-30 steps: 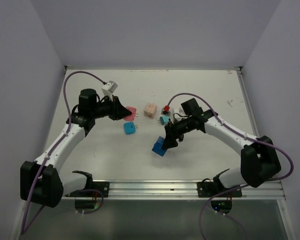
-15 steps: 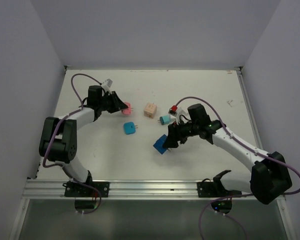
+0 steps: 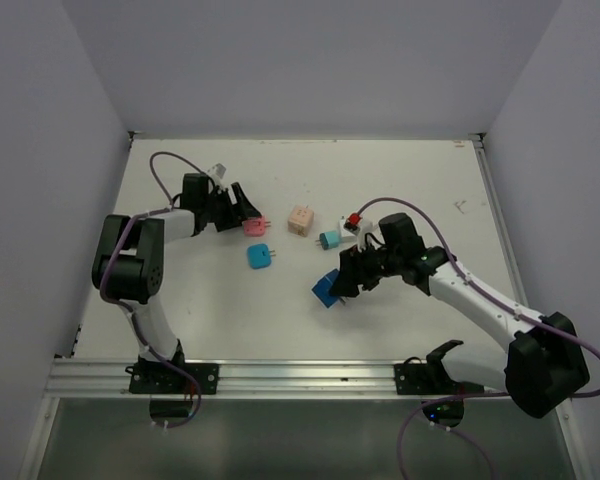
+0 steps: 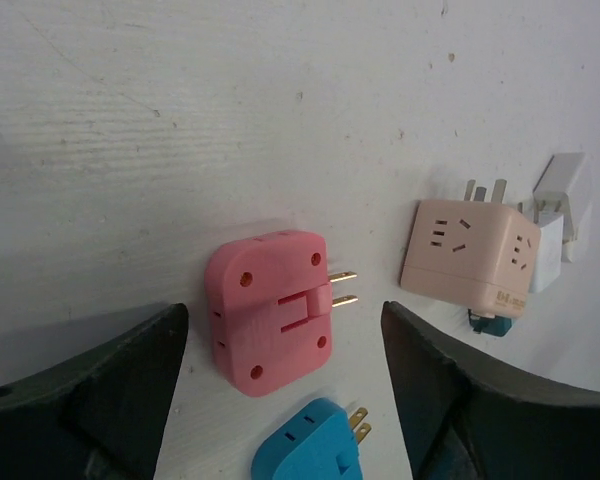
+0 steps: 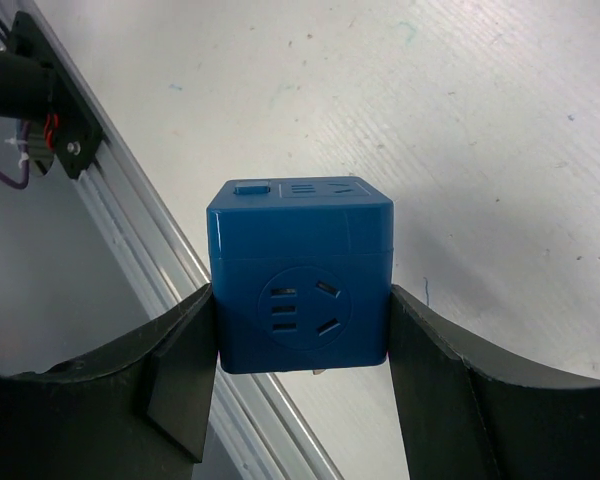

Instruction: Pull the plug off the socket

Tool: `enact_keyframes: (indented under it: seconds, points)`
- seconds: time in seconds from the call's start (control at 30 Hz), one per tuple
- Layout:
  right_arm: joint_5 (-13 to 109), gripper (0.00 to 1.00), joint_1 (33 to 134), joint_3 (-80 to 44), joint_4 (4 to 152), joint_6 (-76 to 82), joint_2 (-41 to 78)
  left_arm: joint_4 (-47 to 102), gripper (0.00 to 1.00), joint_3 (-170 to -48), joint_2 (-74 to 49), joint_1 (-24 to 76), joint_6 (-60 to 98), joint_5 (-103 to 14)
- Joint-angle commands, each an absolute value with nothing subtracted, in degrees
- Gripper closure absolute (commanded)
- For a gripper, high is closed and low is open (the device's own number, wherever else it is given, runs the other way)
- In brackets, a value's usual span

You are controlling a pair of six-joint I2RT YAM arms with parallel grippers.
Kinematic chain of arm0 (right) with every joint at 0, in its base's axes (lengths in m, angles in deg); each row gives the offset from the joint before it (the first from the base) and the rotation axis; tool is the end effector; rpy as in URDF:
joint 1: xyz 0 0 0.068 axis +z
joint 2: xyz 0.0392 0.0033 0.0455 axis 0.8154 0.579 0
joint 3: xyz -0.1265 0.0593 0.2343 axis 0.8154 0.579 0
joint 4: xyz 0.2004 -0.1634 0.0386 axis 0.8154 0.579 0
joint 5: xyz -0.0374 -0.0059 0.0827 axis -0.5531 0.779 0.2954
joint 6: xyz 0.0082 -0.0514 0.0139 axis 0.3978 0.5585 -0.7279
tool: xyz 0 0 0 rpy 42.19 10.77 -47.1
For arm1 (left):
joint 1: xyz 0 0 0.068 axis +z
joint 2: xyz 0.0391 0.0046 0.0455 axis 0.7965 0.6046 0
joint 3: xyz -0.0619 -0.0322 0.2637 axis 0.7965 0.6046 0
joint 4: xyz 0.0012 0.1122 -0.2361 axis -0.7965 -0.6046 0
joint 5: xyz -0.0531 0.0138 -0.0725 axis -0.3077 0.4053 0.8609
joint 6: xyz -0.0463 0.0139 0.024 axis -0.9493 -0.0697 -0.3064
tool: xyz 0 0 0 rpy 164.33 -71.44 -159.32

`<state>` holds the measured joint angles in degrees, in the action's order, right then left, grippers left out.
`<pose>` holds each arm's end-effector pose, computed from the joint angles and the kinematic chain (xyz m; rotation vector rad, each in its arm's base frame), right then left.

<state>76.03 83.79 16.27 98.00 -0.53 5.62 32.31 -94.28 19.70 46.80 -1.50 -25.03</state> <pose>0.1976 0.1339 0.2261 -0.7042 2.3514 1.0602 0.3757 -0.0563 0.1462 -0.2783 2.3586 -0.8928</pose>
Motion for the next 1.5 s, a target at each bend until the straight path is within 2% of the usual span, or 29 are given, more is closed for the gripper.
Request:
enact_keyframes:
  seconds: [0.0, 0.03, 0.13, 0.3, 0.33, 0.57, 0.73, 0.97, 1.1, 1.13, 1.17, 1.2, 1.27, 1.3, 1.47]
  points:
    - [71.06, 1.00, 83.71, 15.16, 96.58, -1.97, 3.53, 29.56, 0.16, -93.95, 15.23, 47.52, 0.03, -29.32]
    - [70.00, 1.00, 83.63, 14.90, 96.67, -2.15, 3.53, 28.59, 0.08, -93.95, 14.44, 47.70, 0.29, -30.81]
    - [64.38, 1.00, 83.71, 13.49, 97.63, -2.50, 3.88, 25.16, 0.00, -94.04, 10.66, 47.79, 0.91, -34.67]
    - [51.11, 1.00, 83.71, 9.45, 103.69, -2.50, 6.33, 14.19, 0.00, -94.57, 1.09, 47.88, 2.67, -41.26]
    - [45.70, 1.00, 83.71, 9.01, 104.66, -2.77, 6.78, 12.60, 0.00, -94.57, -2.50, 47.88, 3.10, -42.50]
    - [27.57, 1.00, 83.54, 5.41, 109.32, -4.26, 10.03, 1.80, 0.00, -90.53, -21.04, 47.88, 6.70, -51.38]
    - [25.86, 1.00, 82.84, 2.68, 109.15, -5.23, 15.90, -3.40, 0.00, -90.26, -32.13, 47.88, 9.43, -57.27]
    - [25.69, 1.00, 82.66, -1.10, 108.36, -6.37, 23.03, -8.59, 0.00, -97.98, -35.84, 47.53, 11.02, -60.35]
    - [26.39, 0.80, 82.66, 0.48, 106.52, -7.16, 24.09, -10.00, 0.00, -100.10, -36.89, 46.30, 11.63, -61.49]
    - [26.74, 0.67, 82.75, 1.35, 105.82, -7.42, 24.10, -10.70, 0.00, -100.89, -37.33, 46.03, 11.72, -61.84]
    - [27.09, 0.61, 82.75, 1.97, 105.29, -7.69, 24.10, -11.05, 0.00, -101.42, -37.60, 45.86, 11.90, -62.11]
    - [27.36, 0.49, 82.75, 2.41, 104.93, -8.04, 23.83, -11.40, 0.00, -101.95, -37.86, 45.59, 11.98, -62.28]
    - [27.71, 0.39, 82.75, 3.29, 104.41, -8.39, 23.48, -12.63, 0.00, -103.96, -38.48, 45.42, 12.07, -62.37]
    - [27.80, 0.30, 82.66, 3.47, 104.32, -8.48, 23.22, -12.90, 0.00, -104.67, -38.74, 45.24, 12.16, -62.37]
    - [28.94, 0.13, 82.66, 2.33, 105.54, -8.31, 20.85, -15.01, 0.00, -108.79, -40.15, 44.98, 12.25, -62.64]
